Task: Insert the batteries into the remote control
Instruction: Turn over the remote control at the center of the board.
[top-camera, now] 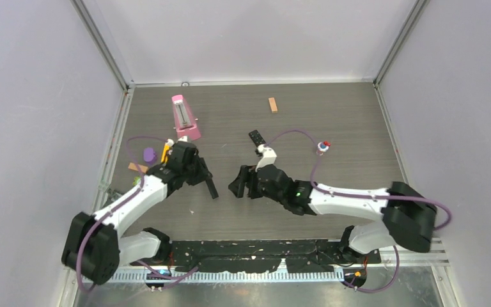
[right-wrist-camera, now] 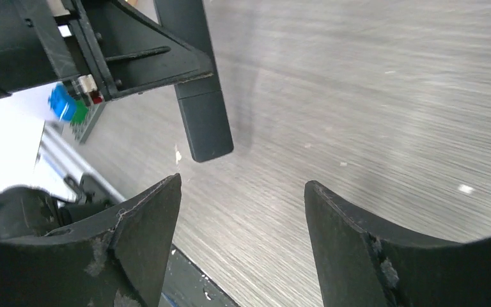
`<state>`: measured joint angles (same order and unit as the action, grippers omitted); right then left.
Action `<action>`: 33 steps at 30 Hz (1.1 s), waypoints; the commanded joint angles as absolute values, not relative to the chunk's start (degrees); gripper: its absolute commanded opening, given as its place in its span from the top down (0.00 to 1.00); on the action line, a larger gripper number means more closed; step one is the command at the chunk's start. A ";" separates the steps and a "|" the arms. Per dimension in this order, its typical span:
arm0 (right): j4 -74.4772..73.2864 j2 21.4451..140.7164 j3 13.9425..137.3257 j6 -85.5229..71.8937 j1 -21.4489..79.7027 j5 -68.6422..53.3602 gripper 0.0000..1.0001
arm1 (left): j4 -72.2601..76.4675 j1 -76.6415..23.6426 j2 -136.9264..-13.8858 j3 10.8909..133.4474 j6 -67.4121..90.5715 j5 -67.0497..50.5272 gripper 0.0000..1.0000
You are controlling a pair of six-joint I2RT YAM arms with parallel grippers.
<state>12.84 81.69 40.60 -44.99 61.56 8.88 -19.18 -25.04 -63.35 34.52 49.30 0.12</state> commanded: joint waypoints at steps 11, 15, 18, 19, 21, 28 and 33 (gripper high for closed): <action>-25.77 52.25 33.25 -56.01 61.44 40.59 0.25 | -40.40 -36.84 -98.68 72.13 59.73 16.43 1.00; -29.57 45.48 31.11 -57.57 61.43 42.67 0.26 | -46.31 -38.65 -104.57 79.45 64.56 18.87 0.99; -31.13 42.18 30.40 -58.01 61.29 43.63 0.26 | -46.68 -38.83 -107.49 81.77 67.94 17.38 0.98; -31.52 41.83 30.39 -58.21 61.33 43.74 0.26 | -46.43 -38.92 -108.22 82.39 68.68 16.98 0.98; -32.62 41.23 30.74 -58.30 61.35 43.81 0.26 | -47.14 -39.23 -109.67 83.57 70.40 17.45 0.95; -33.67 40.37 30.44 -58.18 61.32 42.68 0.27 | -48.06 -39.62 -114.23 86.89 71.56 16.15 0.72; -33.65 38.60 29.56 -58.34 61.34 41.80 0.27 | -49.83 -39.67 -116.06 90.07 71.28 16.20 0.32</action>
<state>-33.21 40.34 30.00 -56.97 61.39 40.16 -47.59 -39.38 -115.39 86.30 70.32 15.20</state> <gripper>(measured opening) 0.734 0.521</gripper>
